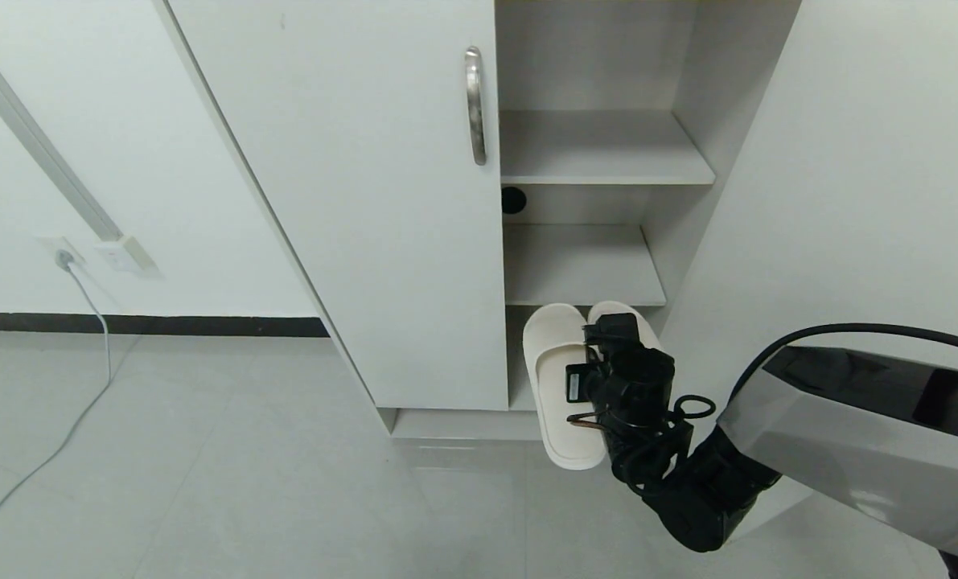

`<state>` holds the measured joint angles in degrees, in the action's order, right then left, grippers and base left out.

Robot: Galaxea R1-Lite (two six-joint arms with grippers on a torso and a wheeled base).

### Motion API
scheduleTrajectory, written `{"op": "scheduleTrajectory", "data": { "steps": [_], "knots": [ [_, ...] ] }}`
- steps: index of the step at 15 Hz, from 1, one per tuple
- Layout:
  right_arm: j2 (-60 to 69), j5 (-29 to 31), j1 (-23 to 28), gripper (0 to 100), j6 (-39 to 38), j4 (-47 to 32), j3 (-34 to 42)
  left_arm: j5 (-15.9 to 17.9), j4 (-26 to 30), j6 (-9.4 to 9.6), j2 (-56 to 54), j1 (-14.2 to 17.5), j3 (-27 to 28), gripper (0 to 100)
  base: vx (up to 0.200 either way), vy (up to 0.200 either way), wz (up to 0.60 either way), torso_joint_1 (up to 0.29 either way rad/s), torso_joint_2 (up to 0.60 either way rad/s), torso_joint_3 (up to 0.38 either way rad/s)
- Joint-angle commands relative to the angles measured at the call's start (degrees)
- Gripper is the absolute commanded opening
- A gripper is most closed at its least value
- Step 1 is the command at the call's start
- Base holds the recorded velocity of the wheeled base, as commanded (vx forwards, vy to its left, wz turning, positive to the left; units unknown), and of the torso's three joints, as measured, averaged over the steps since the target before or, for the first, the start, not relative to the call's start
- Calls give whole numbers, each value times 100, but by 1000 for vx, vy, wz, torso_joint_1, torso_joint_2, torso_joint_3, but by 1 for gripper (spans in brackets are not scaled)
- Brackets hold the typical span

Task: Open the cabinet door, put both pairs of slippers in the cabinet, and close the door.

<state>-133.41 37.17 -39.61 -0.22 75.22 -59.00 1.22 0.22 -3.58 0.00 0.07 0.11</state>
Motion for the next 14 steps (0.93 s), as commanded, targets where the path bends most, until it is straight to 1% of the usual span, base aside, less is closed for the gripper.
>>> {"op": "scheduleTrajectory", "data": {
  "steps": [1, 4, 8, 10, 13, 14],
  "knots": [
    [70, 1, 14, 0, -4, 19, 3, 1, -4, -2, 9, 1, -2, 0, 200, 0, 0, 2, 2, 7],
    [272, 1, 23, 0, 4, -7, 12, 1, -4, -2, 9, 1, 7, 0, 200, 0, 0, 1, -1, 4],
    [158, -69, 23, 0, 4, -16, 82, 1, 4, -2, 9, 1, -2, 0, 200, 0, 0, 4, 2, 1],
    [87, -333, 32, 0, 4, -86, 20, 1, -4, -2, 9, 1, -2, 0, 0, 0, 0, 0, 0, 0],
    [-27, -333, 67, 0, -4, -411, -410, 1, -4, -11, 0, 1, 7, 0, 0, 0, 0, 0, 0, 0],
    [-123, -333, 102, 0, -4, -526, -683, -8, -4, -11, 0, 1, -2, 0, 0, 0, 0, 0, 0, 0]
  ]
}}
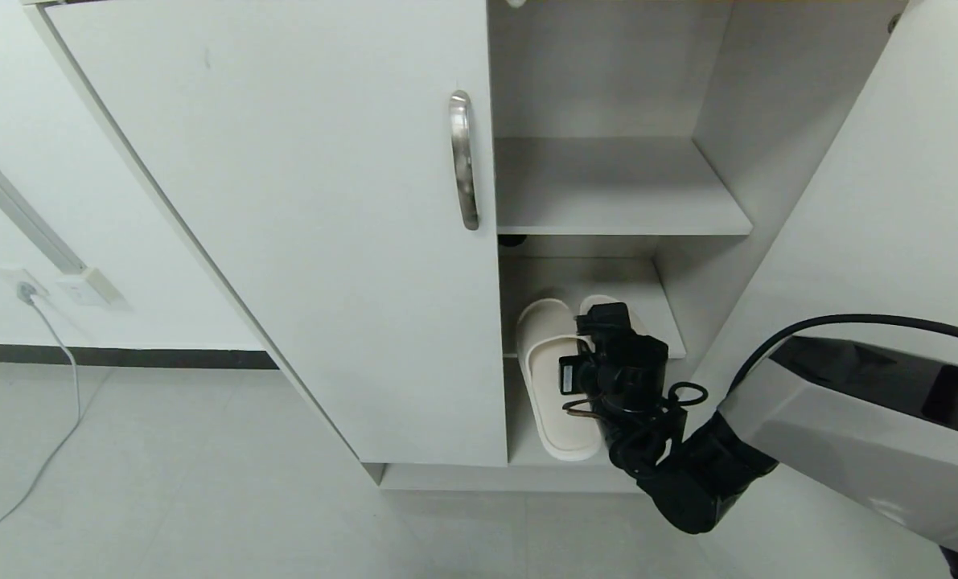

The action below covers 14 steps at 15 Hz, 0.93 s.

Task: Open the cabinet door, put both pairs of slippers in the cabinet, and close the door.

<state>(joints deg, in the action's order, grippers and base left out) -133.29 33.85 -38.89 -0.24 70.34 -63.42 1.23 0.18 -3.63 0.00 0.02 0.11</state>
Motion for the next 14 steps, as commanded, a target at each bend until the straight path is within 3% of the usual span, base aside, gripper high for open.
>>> {"op": "scheduleTrajectory", "data": {
  "steps": [1, 9, 14],
  "knots": [
    [-215, -2, 74, 0, -2, -170, -435, 0, -1, -6, 9, 6, -2, 0, 0, 0, 0, 0, 0, 0],
    [-777, -2, 443, 0, -2, -1207, -2114, -9, -1, -23, 9, 6, -2, 0, 0, 0, 0, 0, 0, 0],
    [-856, -2, 602, 0, -2, -1778, -2764, -88, -1, -103, 9, 6, -2, 0, 0, 0, 0, 0, 0, 0]
  ]
}}
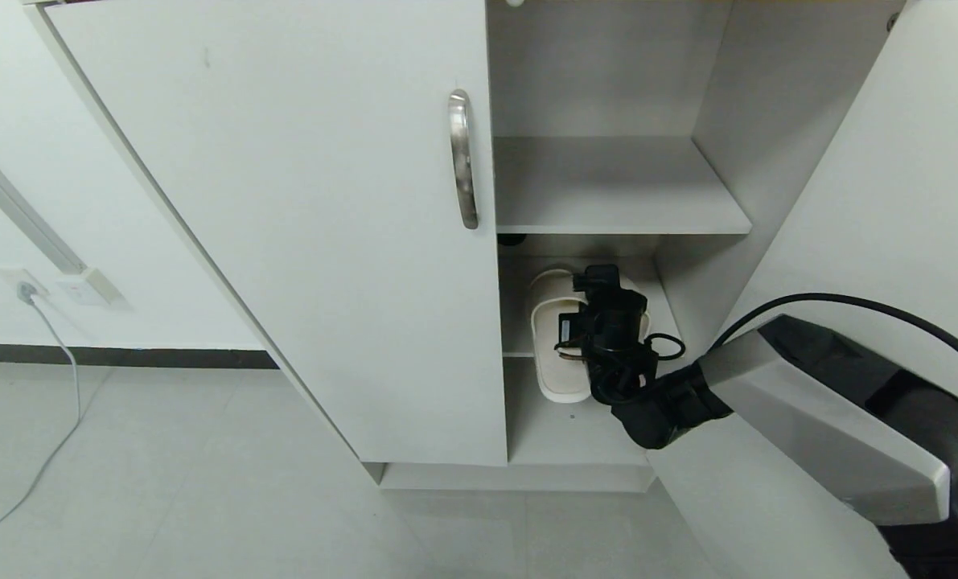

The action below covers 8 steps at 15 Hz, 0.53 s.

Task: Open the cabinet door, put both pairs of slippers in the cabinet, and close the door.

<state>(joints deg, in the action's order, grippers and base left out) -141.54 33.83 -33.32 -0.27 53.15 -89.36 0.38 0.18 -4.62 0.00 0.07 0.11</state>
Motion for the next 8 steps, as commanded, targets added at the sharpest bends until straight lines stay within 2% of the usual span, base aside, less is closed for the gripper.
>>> {"op": "scheduleTrajectory", "data": {
  "steps": [1, 5, 8],
  "knots": [
    [-31, 1, 62, 0, 0, -147, -258, -3, -1, -4, 9, 1, -2, 0, 0, 0, 0, 0, 0, 0],
    [-189, 1, 176, 0, -8, -648, -1049, -3, -1, -4, 9, 1, 7, 0, 0, 0, 0, 0, 0, 0],
    [-277, -17, 176, 0, -8, -903, -1321, -3, -1, -4, 0, 1, 7, 0, 0, 0, 0, 0, 0, 0]
  ]
}}
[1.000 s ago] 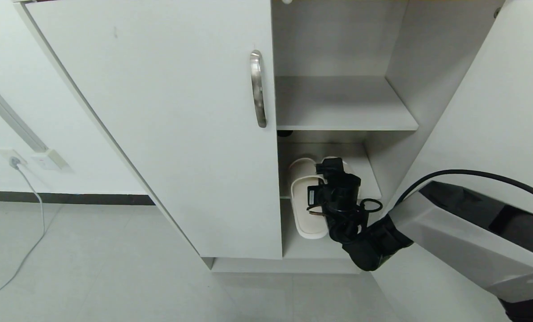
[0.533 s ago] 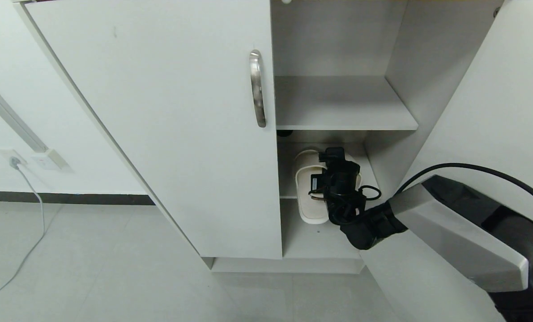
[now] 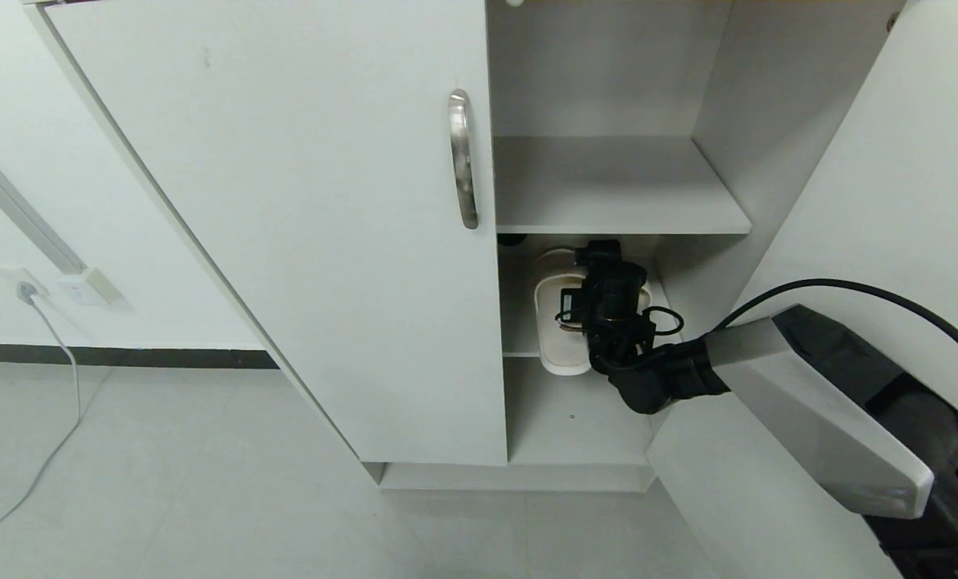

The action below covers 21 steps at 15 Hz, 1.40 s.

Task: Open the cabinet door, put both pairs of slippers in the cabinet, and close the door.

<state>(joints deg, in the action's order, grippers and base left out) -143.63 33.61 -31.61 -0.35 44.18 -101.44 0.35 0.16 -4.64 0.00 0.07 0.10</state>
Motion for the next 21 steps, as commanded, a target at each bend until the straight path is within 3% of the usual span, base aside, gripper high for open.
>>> {"op": "scheduleTrajectory", "data": {
  "steps": [1, 11, 12, 16, 21],
  "knots": [
    [-95, -56, 6, 0, 0, -76, -148, 0, 2, -1, 0, 1, -1, 0, 0, 0, 0, 0, 0, 0],
    [-315, -171, 146, 0, -9, -305, -456, 0, 2, -1, 9, 1, 8, 0, 0, 0, 0, 0, 0, 0],
    [-315, -171, 138, 100, -9, -305, -447, 0, 2, -1, 0, 1, 8, 0, 0, 0, 0, 0, 0, 0],
    [-253, -162, 129, 100, -17, -287, -280, 0, 2, -1, 9, 1, -1, 0, 0, 0, 0, 0, 0, 0],
    [564, -162, -65, 100, -53, 381, 1179, 0, 2, 7, 0, 1, -1, 0, 0, 0, 0, 0, 0, 0]
  ]
}}
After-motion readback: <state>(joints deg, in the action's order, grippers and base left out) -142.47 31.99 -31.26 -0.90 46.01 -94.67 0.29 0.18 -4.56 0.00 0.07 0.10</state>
